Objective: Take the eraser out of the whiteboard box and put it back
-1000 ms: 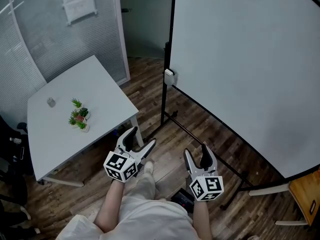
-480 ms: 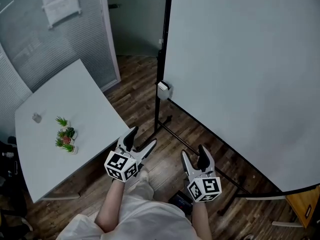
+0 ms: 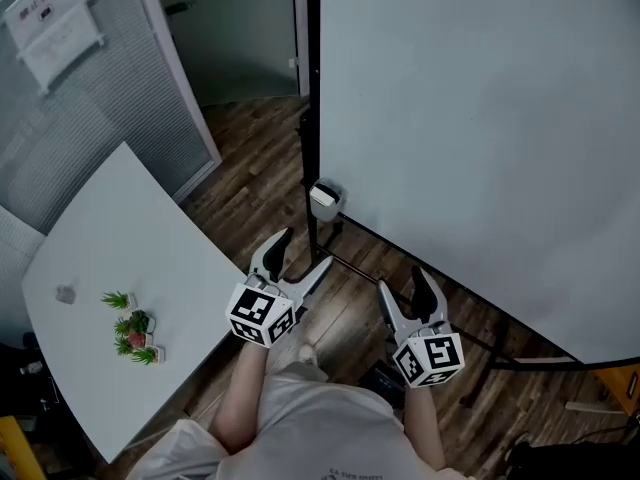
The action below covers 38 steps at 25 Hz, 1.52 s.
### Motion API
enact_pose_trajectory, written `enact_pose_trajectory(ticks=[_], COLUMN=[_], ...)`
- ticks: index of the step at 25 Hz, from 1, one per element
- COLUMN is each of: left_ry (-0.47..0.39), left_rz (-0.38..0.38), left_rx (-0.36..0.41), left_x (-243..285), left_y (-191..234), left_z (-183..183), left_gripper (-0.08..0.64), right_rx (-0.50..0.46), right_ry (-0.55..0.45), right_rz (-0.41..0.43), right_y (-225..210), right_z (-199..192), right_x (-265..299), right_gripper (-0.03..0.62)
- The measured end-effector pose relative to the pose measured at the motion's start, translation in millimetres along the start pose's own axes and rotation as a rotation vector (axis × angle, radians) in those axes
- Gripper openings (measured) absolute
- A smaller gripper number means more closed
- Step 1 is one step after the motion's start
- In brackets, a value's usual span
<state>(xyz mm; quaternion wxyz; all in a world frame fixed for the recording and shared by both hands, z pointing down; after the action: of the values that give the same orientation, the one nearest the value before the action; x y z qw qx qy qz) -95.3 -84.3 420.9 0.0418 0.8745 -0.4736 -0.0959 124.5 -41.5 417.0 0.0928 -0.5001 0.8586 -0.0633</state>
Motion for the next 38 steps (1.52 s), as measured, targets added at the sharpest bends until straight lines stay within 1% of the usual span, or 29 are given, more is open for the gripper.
enact_pose_trajectory(ticks=[4,8,12,16,20,23,28,34,38], left_ry=[0.003,-0.001,0.005,0.022,0.015,0.012,0.037,0.054,0.084], left_rz=[-0.050,-0.077,-0.101,-0.132,-0.112,-0.090,-0.065,-0.036,-0.043], left_rx=[-0.019,0.003,-0.001,0.015,0.032,0.025,0.025,0.024,0.053], left_x=[25,44,52,54,54,57,67,78,87], left_y=[20,38,45,46,51,51,54,66,69], left_z=[0,6,3,1,1,-2,-11,-17,-26], left_gripper=[0.359,0.359,0.359,0.359,0.355,0.350,0.345,0.338,0.333], right_rx=[0.025,0.038,0.036,0.026,0.011,0.011,0.021,0.027,0.033], right_ry=[0.005,-0.003,-0.008,-0.020,-0.021,-0.015,0.002,0.029,0.043], right_rz=[-0.016,-0.025,-0.043,-0.049,-0.048,-0.060,-0.060,-0.043,-0.055], right_y=[-2,-5,-7,-3,0,-6,-19,-20,-24], right_z=[-4,-8,-8,-7,-7,-6,-7,-8,-12], right_x=[26,49,59,60,55,50,59,71,72], right_gripper=[0.296,0.296,0.287,0.287,0.287,0.287,0.287,0.288,0.287])
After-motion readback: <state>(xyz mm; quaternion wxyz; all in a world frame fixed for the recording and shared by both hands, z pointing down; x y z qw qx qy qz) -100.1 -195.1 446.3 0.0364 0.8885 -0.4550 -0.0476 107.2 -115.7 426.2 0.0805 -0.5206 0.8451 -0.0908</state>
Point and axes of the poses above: the fingertips, and each gripper's own axes: x forward along the fingers, y to its left, z out of its top, the point moved 6 cm from there along -x, backward along the fingers, and after that the axes turned 11 degrees about -y, right-handed, at the moved point
